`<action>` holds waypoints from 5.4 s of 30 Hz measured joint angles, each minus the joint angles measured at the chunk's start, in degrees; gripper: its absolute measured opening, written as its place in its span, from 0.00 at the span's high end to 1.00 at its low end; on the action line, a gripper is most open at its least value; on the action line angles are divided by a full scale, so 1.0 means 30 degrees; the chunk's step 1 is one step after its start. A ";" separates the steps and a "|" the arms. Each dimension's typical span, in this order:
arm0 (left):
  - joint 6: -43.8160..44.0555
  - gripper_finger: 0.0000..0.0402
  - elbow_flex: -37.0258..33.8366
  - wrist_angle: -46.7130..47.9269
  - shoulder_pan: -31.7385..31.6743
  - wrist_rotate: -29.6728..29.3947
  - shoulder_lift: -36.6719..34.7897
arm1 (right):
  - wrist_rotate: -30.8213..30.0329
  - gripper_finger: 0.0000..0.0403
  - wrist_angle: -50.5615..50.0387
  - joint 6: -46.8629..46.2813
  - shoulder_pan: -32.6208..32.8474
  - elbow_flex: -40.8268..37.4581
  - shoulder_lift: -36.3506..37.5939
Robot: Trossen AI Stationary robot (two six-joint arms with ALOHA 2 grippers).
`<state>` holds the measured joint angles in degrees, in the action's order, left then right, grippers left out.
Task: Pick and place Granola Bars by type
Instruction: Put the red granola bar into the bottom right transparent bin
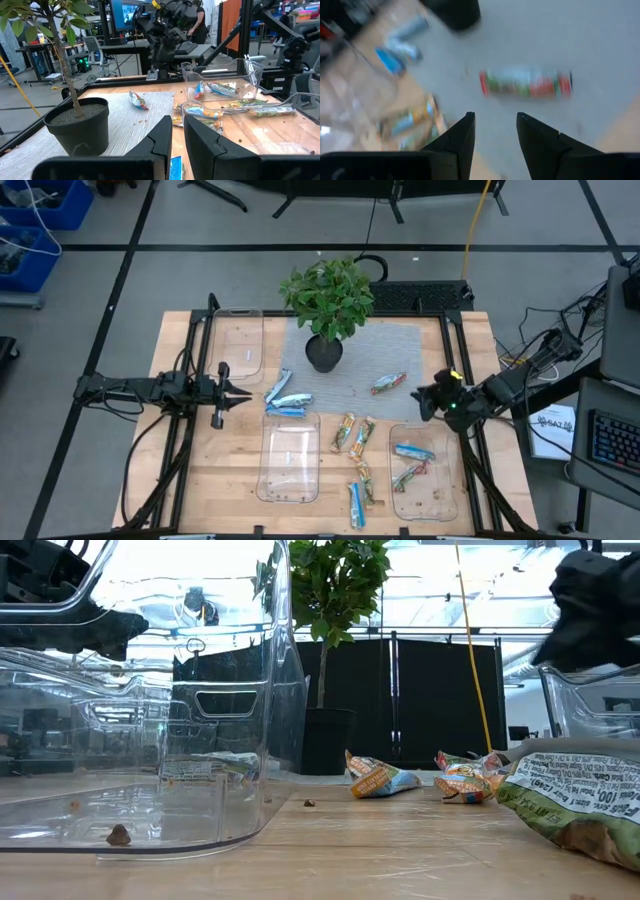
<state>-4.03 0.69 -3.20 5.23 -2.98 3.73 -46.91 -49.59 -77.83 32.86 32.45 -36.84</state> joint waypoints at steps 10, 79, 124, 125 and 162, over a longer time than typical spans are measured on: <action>0.0000 0.86 0.0000 0.0000 -0.0006 0.0000 0.0000 | -0.5086 0.67 1.1795 1.5391 -0.3168 -0.3526 0.1704; 0.0000 0.86 0.0000 0.0000 -0.0006 0.0000 0.0000 | 1.2165 0.67 0.5739 2.2388 -1.8790 0.6277 -0.4955; 0.0000 0.86 0.0000 0.0000 -0.0006 0.0000 0.0004 | 1.6187 0.67 0.1156 1.7846 -1.8163 0.4026 -1.0105; 0.0000 0.86 0.0000 0.0000 -0.0006 0.0000 0.0007 | 1.6172 0.67 0.1190 1.7808 -1.8163 0.3944 -1.0105; 0.0000 0.86 0.0000 0.0000 0.0001 0.0000 0.0002 | 1.5087 0.67 0.5193 1.8037 -1.8848 0.1500 -1.0814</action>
<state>-4.03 0.69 -3.20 5.23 -2.98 3.73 -1.65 -34.01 -23.72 -23.68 36.95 -69.28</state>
